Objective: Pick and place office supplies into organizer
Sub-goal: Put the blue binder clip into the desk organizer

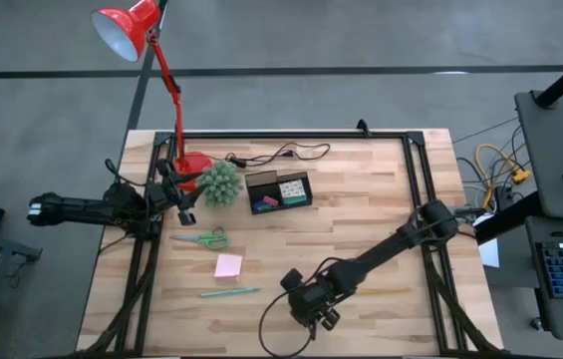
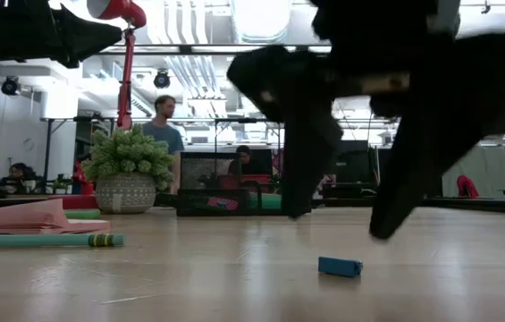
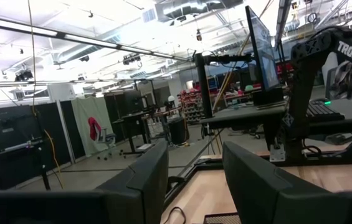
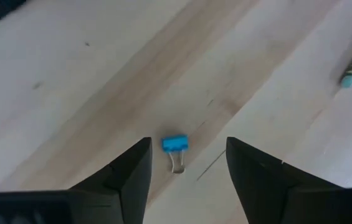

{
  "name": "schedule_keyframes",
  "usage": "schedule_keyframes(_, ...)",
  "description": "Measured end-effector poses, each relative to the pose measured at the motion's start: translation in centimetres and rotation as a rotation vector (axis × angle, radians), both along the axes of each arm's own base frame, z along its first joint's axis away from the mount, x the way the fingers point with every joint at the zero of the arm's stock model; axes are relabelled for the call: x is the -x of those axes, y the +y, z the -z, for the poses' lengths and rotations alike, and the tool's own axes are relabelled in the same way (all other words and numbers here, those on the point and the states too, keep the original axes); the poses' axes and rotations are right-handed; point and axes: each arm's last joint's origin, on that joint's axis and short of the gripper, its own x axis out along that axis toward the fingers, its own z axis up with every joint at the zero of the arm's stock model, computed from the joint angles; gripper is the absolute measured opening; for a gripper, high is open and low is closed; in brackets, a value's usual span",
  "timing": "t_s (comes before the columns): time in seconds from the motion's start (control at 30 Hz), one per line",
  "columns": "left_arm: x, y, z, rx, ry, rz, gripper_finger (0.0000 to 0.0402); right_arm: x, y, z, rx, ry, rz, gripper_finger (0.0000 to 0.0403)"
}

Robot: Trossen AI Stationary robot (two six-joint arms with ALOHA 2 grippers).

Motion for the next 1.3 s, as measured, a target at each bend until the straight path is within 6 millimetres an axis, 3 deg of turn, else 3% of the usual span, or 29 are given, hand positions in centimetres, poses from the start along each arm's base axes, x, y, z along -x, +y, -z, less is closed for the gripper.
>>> schedule_keyframes(0.6, 0.0, 0.0, 0.0, 0.0, 0.0, 0.0, 0.0139, -0.2, 0.2, 2.1, 0.015, 0.044, -0.019, 0.0194)
schedule_keyframes(1.07, 0.0, 0.0, 0.0, 0.0, 0.0, 0.0, 0.0139, -0.9, -0.8, 2.2, -0.074, 0.088, -0.054, 0.0193)
schedule_keyframes(1.3, 0.0, 0.0, 0.0, 0.0, -0.001, 0.0, 0.0139, -1.1, -1.3, 2.2, -0.116, 0.108, -0.056, 0.0172)
